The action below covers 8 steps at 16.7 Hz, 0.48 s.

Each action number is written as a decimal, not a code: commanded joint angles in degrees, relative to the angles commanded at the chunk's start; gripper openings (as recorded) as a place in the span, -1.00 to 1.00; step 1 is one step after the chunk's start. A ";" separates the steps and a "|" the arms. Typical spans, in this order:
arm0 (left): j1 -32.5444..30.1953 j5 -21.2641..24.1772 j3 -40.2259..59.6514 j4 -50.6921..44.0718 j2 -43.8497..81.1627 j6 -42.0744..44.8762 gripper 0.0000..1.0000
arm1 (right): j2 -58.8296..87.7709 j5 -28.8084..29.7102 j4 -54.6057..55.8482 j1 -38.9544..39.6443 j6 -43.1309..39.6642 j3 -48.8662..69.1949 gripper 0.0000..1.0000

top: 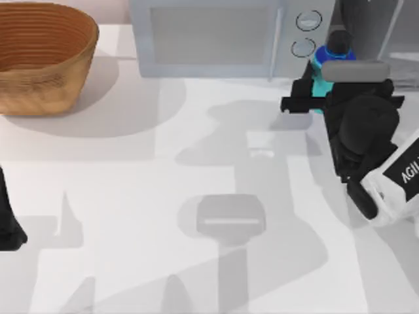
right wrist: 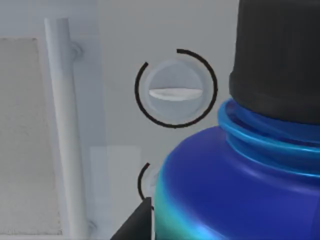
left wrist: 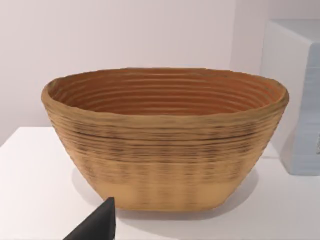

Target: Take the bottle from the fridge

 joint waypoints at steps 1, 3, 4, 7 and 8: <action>0.00 0.00 0.00 0.00 0.00 0.00 1.00 | 0.07 -0.02 0.00 -0.02 -0.01 0.07 -1.00; 0.00 0.00 0.00 0.00 0.00 0.00 1.00 | 0.07 -0.02 0.00 -0.02 -0.01 0.07 -1.00; 0.00 0.00 0.00 0.00 0.00 0.00 1.00 | 0.07 -0.02 0.00 -0.02 -0.01 0.07 -1.00; 0.00 0.00 0.00 0.00 0.00 0.00 1.00 | 0.07 -0.02 0.00 -0.02 -0.01 0.07 -0.55; 0.00 0.00 0.00 0.00 0.00 0.00 1.00 | 0.07 -0.02 0.00 -0.02 -0.01 0.07 -0.40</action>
